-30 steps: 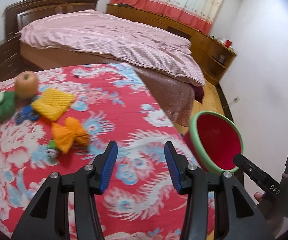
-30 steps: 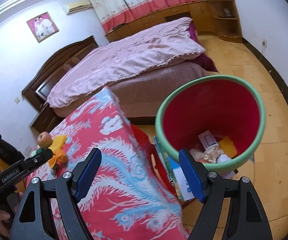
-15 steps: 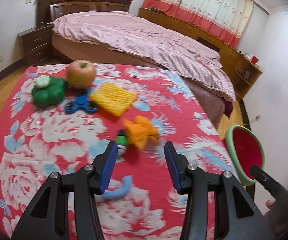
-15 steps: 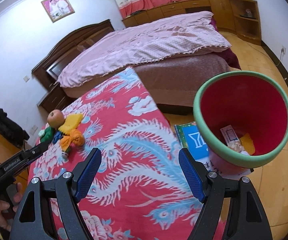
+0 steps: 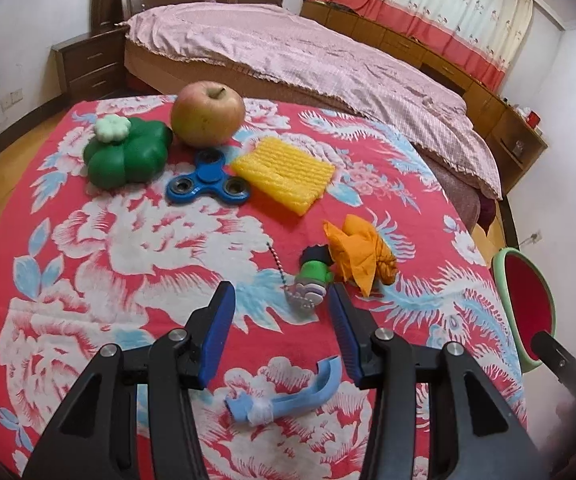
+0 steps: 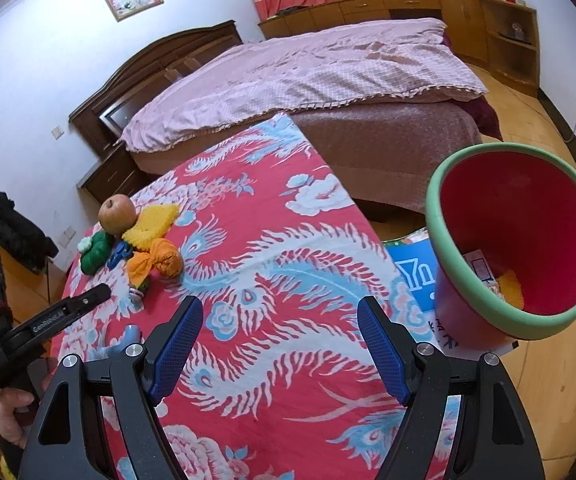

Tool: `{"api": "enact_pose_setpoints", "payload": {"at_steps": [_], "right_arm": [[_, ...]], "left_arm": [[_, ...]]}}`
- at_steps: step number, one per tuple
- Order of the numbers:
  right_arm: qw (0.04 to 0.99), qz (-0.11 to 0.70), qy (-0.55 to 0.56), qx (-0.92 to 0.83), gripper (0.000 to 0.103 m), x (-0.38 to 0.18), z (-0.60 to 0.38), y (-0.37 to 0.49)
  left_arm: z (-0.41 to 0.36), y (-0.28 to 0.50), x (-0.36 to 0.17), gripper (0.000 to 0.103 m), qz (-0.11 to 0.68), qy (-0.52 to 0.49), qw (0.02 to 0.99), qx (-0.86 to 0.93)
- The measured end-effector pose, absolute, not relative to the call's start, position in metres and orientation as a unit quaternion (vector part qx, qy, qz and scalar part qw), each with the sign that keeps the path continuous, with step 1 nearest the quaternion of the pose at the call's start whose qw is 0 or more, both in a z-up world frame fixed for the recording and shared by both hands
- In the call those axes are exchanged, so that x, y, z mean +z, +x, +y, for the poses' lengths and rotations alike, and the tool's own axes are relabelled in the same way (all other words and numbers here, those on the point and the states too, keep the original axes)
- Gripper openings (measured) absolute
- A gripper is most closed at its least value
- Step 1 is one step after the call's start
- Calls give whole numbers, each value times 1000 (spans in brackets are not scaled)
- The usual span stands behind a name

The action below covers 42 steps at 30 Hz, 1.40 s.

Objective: Collect trash
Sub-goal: 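Grasp the green toy with the left tool while the right grasps the orange cloth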

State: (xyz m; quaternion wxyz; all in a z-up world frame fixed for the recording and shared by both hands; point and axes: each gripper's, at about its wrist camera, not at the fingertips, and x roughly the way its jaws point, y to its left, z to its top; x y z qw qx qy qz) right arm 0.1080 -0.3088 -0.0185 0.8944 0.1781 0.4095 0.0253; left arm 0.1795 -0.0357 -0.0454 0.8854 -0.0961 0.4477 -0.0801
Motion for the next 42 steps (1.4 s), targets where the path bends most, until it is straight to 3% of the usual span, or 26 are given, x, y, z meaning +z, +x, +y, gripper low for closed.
{"api": "enact_pose_setpoints", "payload": {"at_steps": [11, 19, 22, 42], "right_arm": [[889, 423, 172, 40, 80, -28, -299, 126], [887, 429, 161, 53, 80, -31, -293, 135], [885, 433, 161, 57, 80, -33, -290, 140], [876, 451, 119, 125, 80, -30, -223, 164]], "left_arm": [[-58, 197, -64, 48, 469, -64, 875, -100], [-68, 206, -72, 22, 467, -35, 877, -107], [-71, 205, -70, 19, 465, -24, 879, -106], [32, 168, -35, 19, 421, -109, 901, -17]]}}
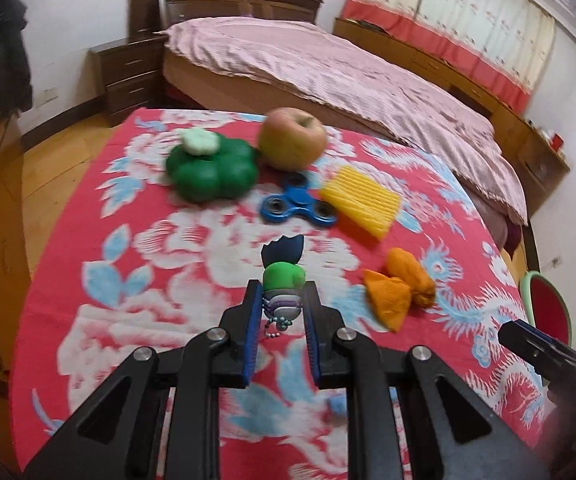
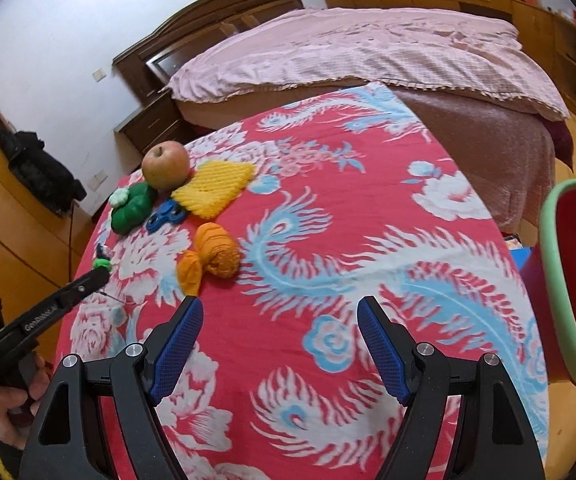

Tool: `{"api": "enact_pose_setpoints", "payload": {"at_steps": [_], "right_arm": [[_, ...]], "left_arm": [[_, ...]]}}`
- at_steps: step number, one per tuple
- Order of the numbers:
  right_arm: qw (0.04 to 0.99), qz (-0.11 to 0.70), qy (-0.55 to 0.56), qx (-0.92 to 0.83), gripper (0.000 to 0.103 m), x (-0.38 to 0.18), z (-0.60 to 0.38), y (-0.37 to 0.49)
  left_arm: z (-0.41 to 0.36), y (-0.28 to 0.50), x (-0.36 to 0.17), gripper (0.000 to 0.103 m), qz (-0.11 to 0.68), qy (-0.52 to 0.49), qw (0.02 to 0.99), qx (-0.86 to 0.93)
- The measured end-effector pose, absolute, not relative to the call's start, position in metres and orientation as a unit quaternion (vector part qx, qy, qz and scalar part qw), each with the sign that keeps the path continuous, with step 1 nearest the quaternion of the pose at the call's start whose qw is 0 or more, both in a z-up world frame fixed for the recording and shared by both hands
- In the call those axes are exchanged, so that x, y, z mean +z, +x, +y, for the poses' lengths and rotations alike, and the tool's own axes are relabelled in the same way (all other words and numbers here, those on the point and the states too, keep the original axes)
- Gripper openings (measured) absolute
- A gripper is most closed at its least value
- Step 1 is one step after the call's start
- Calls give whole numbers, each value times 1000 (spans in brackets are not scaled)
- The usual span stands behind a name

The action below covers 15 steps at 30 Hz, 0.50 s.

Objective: Collect trash
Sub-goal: 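Grasp the green toy with the left tool while the right grasps the orange cloth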

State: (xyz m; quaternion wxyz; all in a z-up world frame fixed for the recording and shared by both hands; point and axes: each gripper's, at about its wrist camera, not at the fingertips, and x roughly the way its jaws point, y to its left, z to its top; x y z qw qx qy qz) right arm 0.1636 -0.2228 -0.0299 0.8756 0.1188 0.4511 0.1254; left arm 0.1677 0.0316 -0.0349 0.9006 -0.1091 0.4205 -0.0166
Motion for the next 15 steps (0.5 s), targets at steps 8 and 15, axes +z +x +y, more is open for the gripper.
{"api": "enact_pose_setpoints", "payload": {"at_steps": [8, 15], "right_arm": [[876, 451, 88, 147, 80, -28, -189, 177], [874, 457, 68, 152, 80, -37, -167, 191]], "left_arm": [[63, 156, -37, 19, 412, -140, 900, 10], [74, 152, -40, 19, 405, -149, 902, 16]]}}
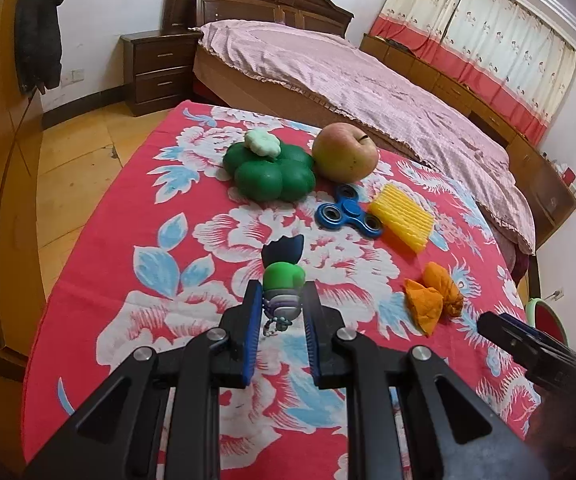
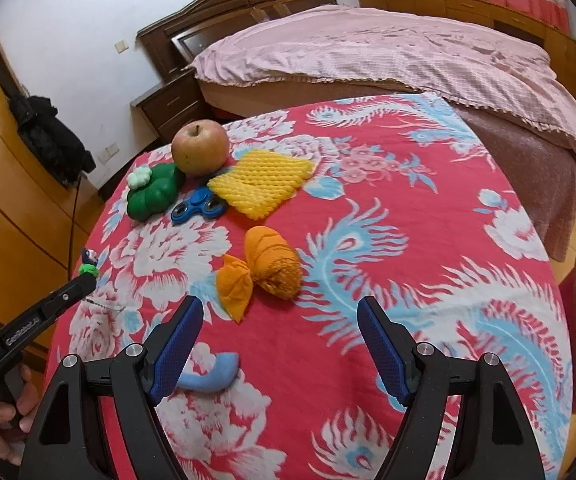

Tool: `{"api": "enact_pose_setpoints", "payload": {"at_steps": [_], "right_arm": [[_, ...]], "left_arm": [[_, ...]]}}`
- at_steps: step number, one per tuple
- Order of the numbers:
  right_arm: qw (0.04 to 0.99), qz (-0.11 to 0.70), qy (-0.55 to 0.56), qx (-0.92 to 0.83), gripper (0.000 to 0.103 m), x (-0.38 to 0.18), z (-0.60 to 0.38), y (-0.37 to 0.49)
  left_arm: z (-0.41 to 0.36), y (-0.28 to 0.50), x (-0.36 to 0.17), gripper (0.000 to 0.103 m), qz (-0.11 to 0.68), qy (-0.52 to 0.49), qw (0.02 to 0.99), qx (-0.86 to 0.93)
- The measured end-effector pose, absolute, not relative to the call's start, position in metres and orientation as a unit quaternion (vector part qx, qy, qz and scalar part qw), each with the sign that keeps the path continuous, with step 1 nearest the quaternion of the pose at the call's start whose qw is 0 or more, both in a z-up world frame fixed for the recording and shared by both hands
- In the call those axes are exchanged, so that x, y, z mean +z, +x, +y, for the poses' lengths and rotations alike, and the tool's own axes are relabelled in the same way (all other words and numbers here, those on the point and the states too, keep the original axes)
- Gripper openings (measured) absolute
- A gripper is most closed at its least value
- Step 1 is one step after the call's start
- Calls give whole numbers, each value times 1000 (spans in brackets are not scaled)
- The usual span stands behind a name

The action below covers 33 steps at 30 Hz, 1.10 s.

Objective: Collect trash
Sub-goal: 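Grasp the green toy with the left tool while the right grasps the orange cloth, then carry the green toy and orange cloth over the red bucket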

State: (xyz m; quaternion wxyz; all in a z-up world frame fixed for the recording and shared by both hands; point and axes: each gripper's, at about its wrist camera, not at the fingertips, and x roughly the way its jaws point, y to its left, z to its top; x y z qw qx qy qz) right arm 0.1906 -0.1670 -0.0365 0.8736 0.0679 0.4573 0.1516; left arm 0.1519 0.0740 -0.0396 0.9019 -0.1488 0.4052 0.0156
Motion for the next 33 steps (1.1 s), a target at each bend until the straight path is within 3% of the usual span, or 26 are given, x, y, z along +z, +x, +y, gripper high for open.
{"api": "enact_pose_setpoints", "payload": {"at_steps": [12, 16, 20, 33], "right_arm": [[865, 479, 34, 149, 80, -61, -138, 222], [870, 472, 17, 142, 49, -64, -132, 223], [873, 464, 17, 148, 37, -64, -132, 220], [885, 429, 63, 172, 31, -35, -153, 187]], "left_arm": [[80, 151, -48, 19, 410, -162, 897, 12], [80, 152, -51, 19, 412, -164, 896, 11], [77, 151, -52, 19, 414, -164, 895, 8], [62, 142, -38, 19, 404, -158, 901, -11]]}}
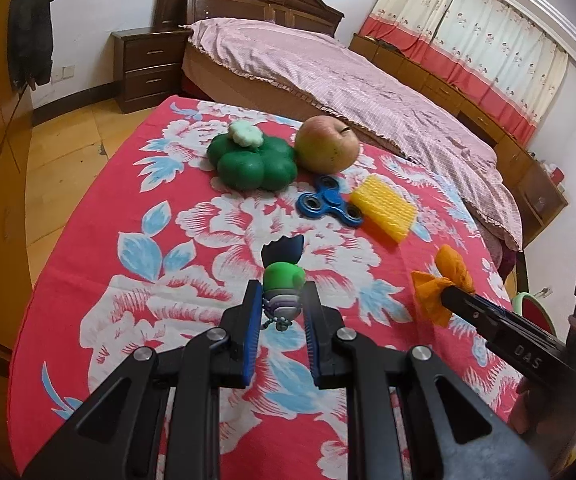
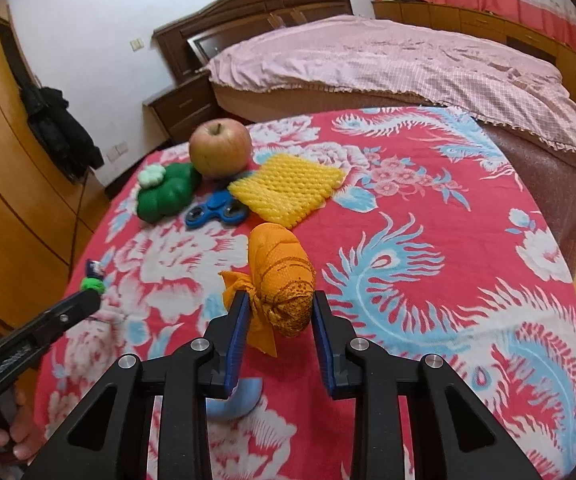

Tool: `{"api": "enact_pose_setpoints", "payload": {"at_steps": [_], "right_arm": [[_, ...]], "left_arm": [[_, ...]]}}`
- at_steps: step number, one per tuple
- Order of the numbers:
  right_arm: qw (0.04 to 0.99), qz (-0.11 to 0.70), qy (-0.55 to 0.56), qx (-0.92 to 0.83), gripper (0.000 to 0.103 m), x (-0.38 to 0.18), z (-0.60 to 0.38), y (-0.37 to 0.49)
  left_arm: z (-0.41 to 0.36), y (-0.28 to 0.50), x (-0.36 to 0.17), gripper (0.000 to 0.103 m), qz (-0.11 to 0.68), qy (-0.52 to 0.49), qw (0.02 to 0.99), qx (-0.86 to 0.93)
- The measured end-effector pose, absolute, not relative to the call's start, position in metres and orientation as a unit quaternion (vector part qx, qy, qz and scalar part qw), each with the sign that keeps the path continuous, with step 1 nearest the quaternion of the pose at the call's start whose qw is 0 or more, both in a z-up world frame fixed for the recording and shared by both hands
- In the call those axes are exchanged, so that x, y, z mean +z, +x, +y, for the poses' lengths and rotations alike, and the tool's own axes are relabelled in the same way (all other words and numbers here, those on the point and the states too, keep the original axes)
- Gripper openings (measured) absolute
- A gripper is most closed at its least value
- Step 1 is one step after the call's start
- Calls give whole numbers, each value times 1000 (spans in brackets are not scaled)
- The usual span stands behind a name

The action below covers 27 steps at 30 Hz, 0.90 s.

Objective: Collect trash
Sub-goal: 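Carry the green toy and orange cloth over the red bucket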

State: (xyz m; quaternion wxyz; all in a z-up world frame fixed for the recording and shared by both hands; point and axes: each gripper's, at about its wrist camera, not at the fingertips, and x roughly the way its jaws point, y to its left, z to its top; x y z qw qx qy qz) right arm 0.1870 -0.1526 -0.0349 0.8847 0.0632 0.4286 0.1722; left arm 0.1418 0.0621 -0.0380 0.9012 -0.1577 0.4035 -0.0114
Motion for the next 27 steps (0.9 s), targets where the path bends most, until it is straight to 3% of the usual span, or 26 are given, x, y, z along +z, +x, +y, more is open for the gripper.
{"api": "enact_pose_setpoints", "payload": {"at_steps": [27], "right_arm": [[920, 357, 131, 98, 31, 25, -254, 96]], "left_arm": [[-28, 118, -5, 19, 398, -112, 901, -128]]}}
